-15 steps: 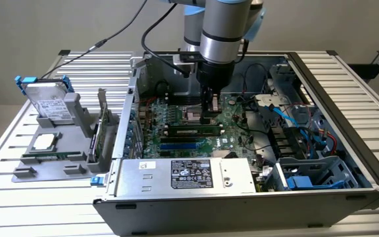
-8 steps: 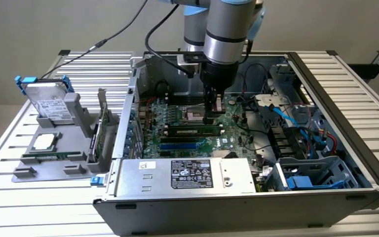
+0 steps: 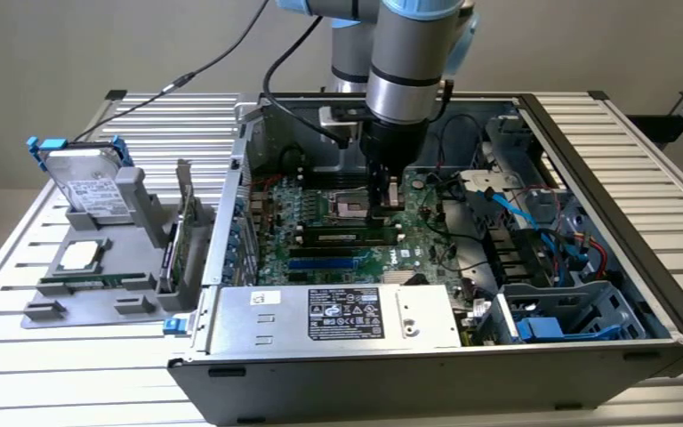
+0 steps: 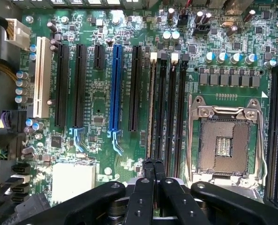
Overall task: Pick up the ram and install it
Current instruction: 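Press down the ram until it locks into place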
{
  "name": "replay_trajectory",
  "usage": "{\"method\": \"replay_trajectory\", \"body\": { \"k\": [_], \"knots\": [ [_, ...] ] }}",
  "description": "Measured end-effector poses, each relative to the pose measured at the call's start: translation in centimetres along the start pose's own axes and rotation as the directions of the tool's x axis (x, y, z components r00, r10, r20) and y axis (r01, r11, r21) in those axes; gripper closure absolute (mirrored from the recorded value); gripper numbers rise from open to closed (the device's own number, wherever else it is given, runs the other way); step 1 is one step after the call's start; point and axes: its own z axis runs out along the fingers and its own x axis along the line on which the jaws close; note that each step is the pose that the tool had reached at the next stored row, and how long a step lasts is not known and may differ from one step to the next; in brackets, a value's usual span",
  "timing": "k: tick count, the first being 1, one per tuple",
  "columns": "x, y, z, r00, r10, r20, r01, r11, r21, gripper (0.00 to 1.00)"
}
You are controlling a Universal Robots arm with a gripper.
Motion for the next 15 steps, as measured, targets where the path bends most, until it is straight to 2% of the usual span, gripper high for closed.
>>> {"method": "replay_trajectory", "body": {
  "k": [4,10,12,15],
  "knots": [
    [-0.03,-0.02,0.35,1.0,0.0,-0.002,0.0,1.0,-0.0003,0.9],
    [-0.05,-0.03,0.45,1.0,0.0,-0.0014,0.0,1.0,-0.0001,0.9],
    [-0.06,-0.02,0.24,1.0,0.0,0.0005,0.0,1.0,0.0005,0.9],
    [0.01,0.14,-0.48,1.0,0.0,-0.0013,0.0,1.0,-0.0001,0.9]
  ]
}}
